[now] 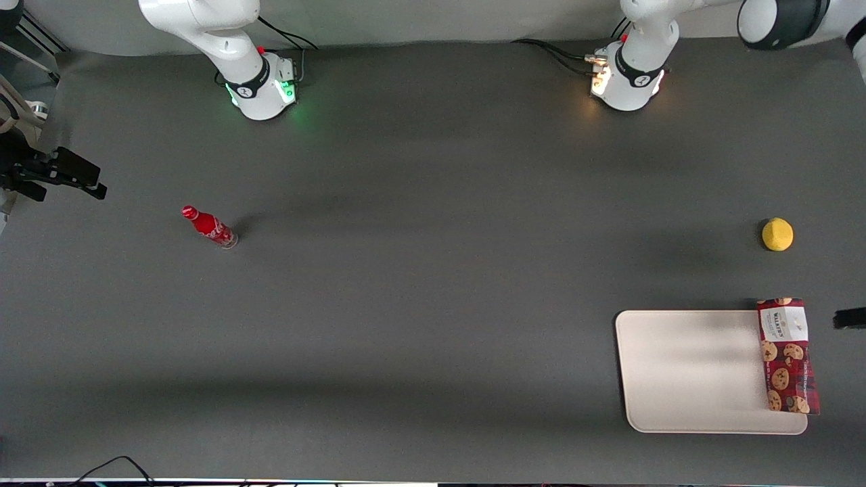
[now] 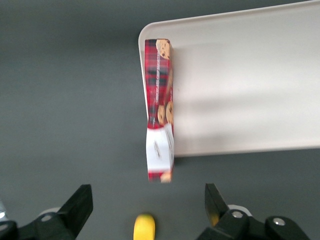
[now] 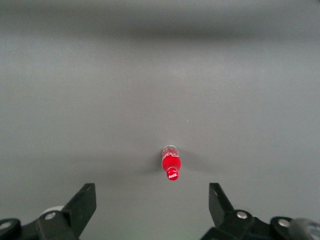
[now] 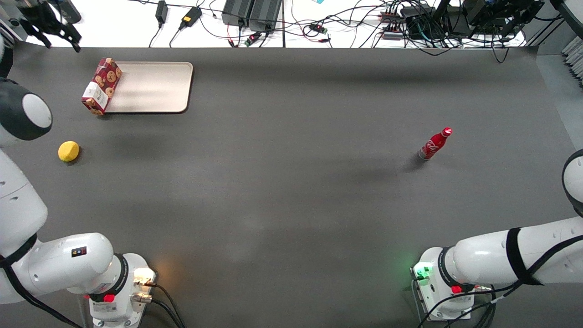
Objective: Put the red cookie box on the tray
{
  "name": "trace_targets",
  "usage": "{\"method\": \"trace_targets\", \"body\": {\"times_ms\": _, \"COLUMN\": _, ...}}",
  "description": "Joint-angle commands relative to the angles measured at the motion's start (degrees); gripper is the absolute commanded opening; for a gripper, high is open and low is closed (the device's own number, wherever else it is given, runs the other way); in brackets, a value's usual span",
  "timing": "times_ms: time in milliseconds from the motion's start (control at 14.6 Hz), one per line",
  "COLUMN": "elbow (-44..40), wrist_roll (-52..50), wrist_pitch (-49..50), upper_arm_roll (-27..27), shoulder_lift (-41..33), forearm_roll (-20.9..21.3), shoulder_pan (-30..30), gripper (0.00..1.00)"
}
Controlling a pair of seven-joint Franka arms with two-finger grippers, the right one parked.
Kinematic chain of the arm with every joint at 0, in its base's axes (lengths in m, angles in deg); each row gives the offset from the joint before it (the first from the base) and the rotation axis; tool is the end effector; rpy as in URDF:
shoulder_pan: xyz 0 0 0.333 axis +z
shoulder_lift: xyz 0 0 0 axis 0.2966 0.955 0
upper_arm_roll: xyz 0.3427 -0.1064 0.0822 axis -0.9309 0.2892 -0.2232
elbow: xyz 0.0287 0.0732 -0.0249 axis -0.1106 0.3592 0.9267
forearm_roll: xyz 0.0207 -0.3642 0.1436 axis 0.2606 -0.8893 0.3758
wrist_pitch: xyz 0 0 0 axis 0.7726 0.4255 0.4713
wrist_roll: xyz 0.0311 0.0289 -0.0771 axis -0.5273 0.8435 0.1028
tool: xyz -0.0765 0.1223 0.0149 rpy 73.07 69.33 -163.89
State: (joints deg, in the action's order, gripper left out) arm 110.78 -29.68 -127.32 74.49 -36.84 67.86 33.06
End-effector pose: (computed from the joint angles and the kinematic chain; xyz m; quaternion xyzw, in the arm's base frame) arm 0.7478 0.2077 0.4516 -0.9972 0.0477 0.0265 0.0508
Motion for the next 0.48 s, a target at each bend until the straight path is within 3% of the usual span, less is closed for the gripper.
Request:
{"method": "trace_targets", "body": {"times_ms": 0, "elbow": 4.9, "wrist_roll": 0.4, "wrist_pitch": 13.0, "upper_arm_roll": -0.3, "shoulder_lift": -10.7, "forearm_roll": -1.5, "shoulder_pan": -2.1, "gripper": 1.0}}
{"method": "trace_targets", "body": {"times_ms": 137, "elbow": 10.5, "wrist_roll": -2.6, "wrist_pitch": 17.4, "upper_arm_roll": -0.6, "shoulder_lift": -17.5, "forearm_roll": -5.4, "shoulder_pan": -4.8, "gripper": 1.0}}
{"method": "trace_targets", "body": {"times_ms": 410, "elbow": 29.7, "wrist_roll": -9.3, "wrist_pitch": 15.8, "upper_arm_roll": -0.3, "shoulder_lift": -33.8, "forearm_roll": -7.9, "shoulder_pan": -7.9, "gripper": 1.0}}
